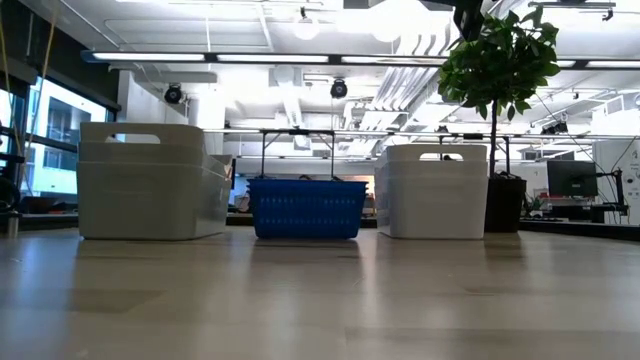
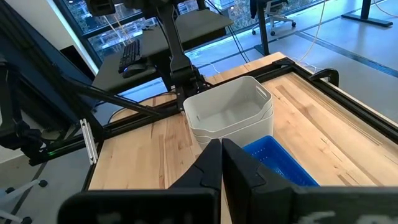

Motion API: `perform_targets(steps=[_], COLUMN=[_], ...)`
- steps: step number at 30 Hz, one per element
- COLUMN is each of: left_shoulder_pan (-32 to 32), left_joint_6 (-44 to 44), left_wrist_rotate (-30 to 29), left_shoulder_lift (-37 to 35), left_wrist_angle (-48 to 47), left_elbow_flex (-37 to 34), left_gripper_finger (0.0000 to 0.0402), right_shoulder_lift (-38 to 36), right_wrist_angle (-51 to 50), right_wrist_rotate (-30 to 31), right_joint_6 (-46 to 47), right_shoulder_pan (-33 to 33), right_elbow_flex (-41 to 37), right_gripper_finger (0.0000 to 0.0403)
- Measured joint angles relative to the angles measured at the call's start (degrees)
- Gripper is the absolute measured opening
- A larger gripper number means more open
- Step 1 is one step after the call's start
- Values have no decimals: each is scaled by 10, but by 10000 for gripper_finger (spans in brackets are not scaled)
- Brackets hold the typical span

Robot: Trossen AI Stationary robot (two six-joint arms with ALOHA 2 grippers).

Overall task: Stack baskets by color
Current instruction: Return to Home Position

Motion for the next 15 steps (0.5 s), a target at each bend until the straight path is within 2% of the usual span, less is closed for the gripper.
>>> perform_targets(steps=[4, 10, 15], left_shoulder_pan=[0, -1, -1], left_joint_6=[-1, -46, -57], left_wrist_rotate=[1, 17, 1], left_shoulder_lift=[-24, -90, -131], left_wrist_angle=[-3, 175, 215], left_elbow_flex=[-27, -183, -270], left_gripper_finger=[0, 0, 0], right_shoulder_lift=[0, 0, 0], right_wrist_angle=[0, -3, -48], right_wrist_rotate=[0, 0, 0], right_joint_6=[0, 2, -10], right_shoulder_pan=[0, 0, 0], right_elbow_flex=[0, 0, 0], right_gripper_finger=[0, 0, 0])
